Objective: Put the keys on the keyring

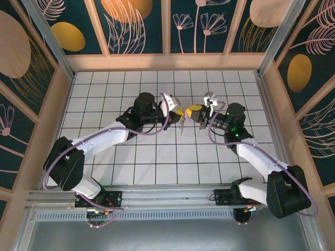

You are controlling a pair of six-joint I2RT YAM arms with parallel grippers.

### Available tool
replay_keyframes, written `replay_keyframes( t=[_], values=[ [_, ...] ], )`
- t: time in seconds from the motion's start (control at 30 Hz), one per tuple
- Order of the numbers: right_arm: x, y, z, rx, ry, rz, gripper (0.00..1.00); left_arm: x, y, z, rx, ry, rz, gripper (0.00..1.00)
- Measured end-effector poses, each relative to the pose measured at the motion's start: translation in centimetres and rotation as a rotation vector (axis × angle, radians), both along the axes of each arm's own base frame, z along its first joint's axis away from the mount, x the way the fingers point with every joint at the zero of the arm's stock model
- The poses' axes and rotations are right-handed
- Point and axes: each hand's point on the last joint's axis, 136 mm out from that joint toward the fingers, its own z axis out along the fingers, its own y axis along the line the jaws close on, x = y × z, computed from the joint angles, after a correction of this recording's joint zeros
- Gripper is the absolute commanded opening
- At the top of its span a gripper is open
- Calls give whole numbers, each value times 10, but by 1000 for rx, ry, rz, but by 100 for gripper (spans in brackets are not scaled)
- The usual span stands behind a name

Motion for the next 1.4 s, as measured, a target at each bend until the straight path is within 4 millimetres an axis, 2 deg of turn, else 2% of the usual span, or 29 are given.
replay_keyframes(
  t=[0.6, 1.13, 1.23, 1.4],
  values=[
    [4, -6, -2, -1, 16, -21, 0, -2, 2, 13, -32, -41, 1, 0],
    [-5, -4, 12, 32, -20, 22, 0, -5, -2, 16, -59, -36, -32, 0],
    [-5, -4, 13, 33, -22, 23, 0, -5, -5, 16, -61, -34, -40, 5],
    [-6, -3, 14, 33, -26, 26, 0, -4, -9, 14, -63, -28, -42, 21]
  ],
)
